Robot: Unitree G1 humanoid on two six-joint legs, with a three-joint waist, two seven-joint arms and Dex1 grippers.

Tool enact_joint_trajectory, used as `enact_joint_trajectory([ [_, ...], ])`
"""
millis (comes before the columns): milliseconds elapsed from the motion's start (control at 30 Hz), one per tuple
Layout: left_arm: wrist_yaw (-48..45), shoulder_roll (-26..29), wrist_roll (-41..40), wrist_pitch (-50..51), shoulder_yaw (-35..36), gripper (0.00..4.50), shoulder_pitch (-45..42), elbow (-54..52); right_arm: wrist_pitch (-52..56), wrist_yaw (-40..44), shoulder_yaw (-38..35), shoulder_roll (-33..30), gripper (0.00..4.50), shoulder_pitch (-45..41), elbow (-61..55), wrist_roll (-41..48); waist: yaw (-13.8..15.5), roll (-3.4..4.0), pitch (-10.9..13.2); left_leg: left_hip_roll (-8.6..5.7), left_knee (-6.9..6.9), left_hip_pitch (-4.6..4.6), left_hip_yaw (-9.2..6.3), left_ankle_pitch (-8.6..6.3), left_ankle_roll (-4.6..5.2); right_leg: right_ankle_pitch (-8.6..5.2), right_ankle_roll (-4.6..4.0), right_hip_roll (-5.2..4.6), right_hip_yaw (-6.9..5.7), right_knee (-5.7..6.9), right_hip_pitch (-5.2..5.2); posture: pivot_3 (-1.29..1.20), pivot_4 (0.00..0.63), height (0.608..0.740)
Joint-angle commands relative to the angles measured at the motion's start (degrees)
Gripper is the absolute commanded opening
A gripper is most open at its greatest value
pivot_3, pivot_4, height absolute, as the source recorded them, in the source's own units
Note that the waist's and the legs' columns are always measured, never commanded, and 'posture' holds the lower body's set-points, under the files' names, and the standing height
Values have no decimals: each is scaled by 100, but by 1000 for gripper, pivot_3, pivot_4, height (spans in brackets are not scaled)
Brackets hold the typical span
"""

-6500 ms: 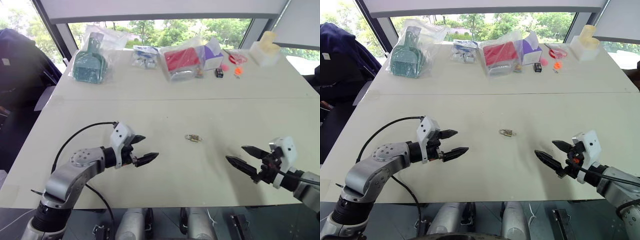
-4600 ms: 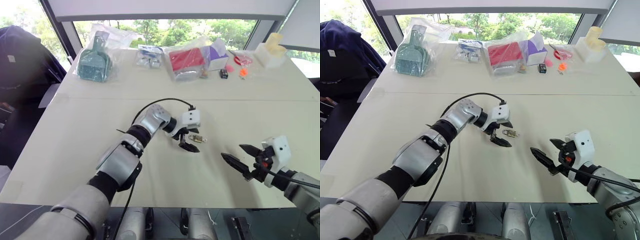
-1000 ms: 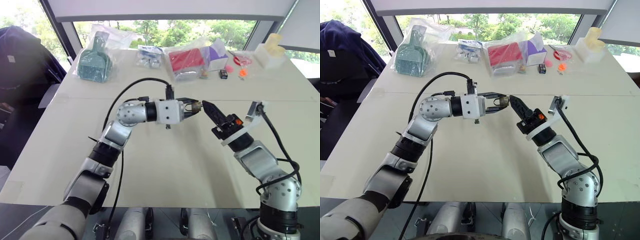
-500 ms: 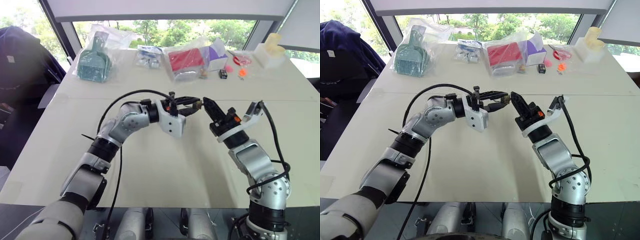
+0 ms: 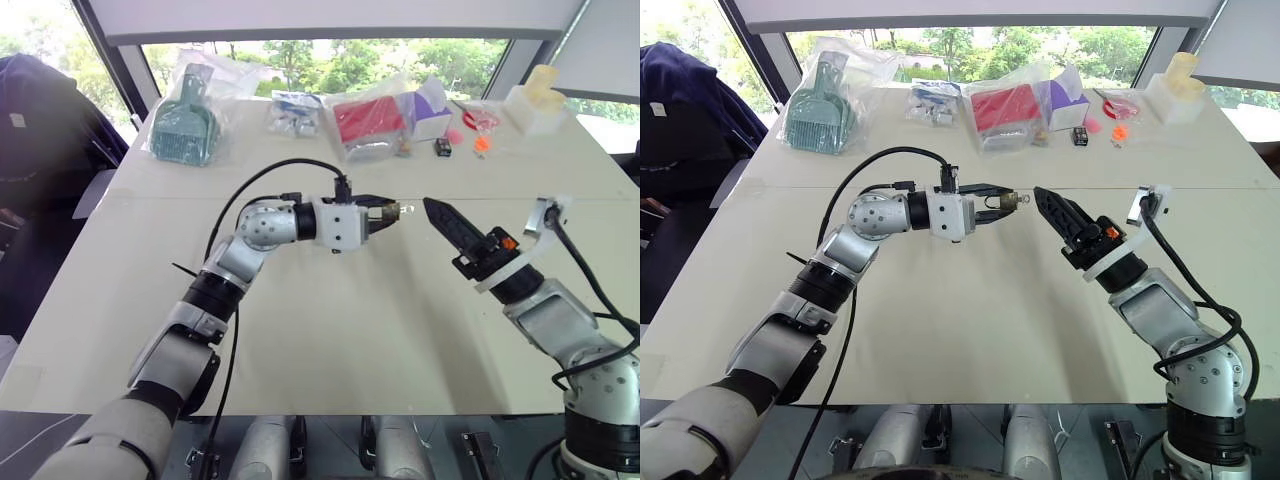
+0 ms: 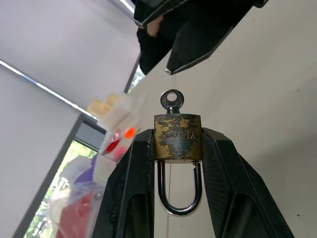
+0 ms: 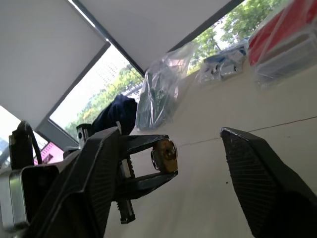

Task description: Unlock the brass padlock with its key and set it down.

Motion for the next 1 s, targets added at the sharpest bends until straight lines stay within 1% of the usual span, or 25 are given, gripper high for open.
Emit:
enact_joint_trajectory([
  [33, -75, -35, -237, 33, 96, 738, -131, -256, 63, 204, 137, -79, 3344, -175, -138, -140, 4, 0, 0, 0, 0, 0, 0, 0, 0, 1, 2, -1, 0, 0, 0, 0, 150, 735],
  [200, -176, -18, -330, 134, 74, 738, 4, -575, 167, 306, 426, -30, 3344, -342, -113, -391, 37, 0, 0, -1, 1, -1, 0, 0, 0, 1, 1, -2, 0, -1, 0, 0, 150, 735],
  [500, -251, -38, -471, 339, 60, 738, 144, -1010, 155, 480, 409, 96, 3344, -440, 116, -548, 45, 0, 0, -2, 3, -1, 0, 0, 0, 0, -1, -2, 0, -1, 1, 0, 150, 735],
  [533, -257, -37, -478, 353, 54, 738, 159, -1036, 147, 461, 401, 132, 3117, -445, 124, -549, 45, 0, 0, -2, 3, -1, 0, 0, 0, 1, 0, -2, 0, -1, 1, 0, 150, 735],
  [600, -269, -33, -483, 372, 49, 738, 173, -1053, 117, 410, 366, 221, 2368, -456, 139, -535, 46, 0, 0, -2, 3, -1, 0, 0, 0, 2, 1, -1, 0, -1, 1, 0, 150, 735],
  [633, -272, -33, -483, 378, 49, 738, 175, -1056, 112, 396, 351, 250, 2116, -459, 143, -529, 46, 0, 0, -2, 3, -1, 0, 0, 0, 2, 1, -1, 0, -1, 1, 0, 150, 735],
  [733, -276, -34, -483, 384, 60, 738, 165, -1039, 136, 401, 340, 287, 520, -444, 122, -531, 49, 0, 0, -2, 3, -1, 0, 0, 0, 2, 1, -1, 0, -1, 1, 0, 150, 735],
  [767, -276, -32, -485, 384, 61, 738, 160, -1030, 141, 409, 337, 299, 67, -433, 106, -530, 47, 0, 0, -2, 3, -1, 0, 0, 0, 2, 1, -1, 0, -1, 1, 0, 150, 735],
  [967, -273, -13, -502, 429, 98, 738, 93, -908, 177, 546, 339, 280, 19, -316, 48, -553, 47, 0, 0, -2, 3, -1, 0, 0, 0, 1, 1, -1, 0, -1, 1, 0, 150, 735],
  [1000, -277, -13, -523, 482, 119, 1238, 82, -889, 185, 565, 343, 275, 5, -301, 40, -560, 48, 0, 0, -2, 3, -1, -1, 0, 0, 2, 1, -1, 0, -1, 1, 0, 150, 735],
])
